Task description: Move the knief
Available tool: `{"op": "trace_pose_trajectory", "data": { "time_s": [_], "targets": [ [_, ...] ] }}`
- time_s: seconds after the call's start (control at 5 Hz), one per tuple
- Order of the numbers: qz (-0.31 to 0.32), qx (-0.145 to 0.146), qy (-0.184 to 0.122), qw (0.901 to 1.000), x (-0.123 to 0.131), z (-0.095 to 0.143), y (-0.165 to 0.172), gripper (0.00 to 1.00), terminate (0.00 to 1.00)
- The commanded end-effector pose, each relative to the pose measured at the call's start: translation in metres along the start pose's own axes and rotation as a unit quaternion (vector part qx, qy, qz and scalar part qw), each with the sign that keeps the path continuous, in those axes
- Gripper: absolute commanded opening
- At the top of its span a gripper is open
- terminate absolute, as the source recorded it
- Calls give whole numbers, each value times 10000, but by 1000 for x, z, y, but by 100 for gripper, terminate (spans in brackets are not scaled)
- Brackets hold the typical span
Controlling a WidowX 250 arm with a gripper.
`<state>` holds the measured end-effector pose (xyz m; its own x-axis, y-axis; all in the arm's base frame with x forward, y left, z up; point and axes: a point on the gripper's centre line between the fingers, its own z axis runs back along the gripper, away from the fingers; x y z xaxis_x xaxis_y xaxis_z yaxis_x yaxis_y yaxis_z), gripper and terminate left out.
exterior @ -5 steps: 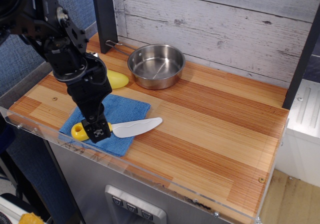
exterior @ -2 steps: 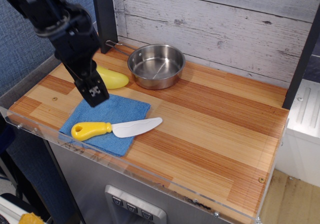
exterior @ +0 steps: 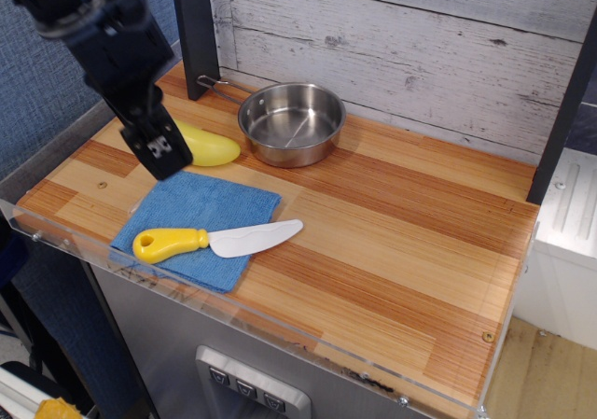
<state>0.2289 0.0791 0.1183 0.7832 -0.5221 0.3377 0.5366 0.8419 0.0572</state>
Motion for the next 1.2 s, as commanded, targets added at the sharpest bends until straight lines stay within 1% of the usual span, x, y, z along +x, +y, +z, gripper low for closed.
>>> {"op": "trace_pose_trajectory", "data": {
  "time_s": [0.0, 0.8, 1.0],
  "targets": [
    [-72, 237, -360, 9990, 7, 29, 9, 100, 0],
    [-72, 237, -360, 9990, 7, 29, 9, 100, 0],
    [-72, 237, -360, 9990, 7, 29, 9, 100, 100]
  ]
}}
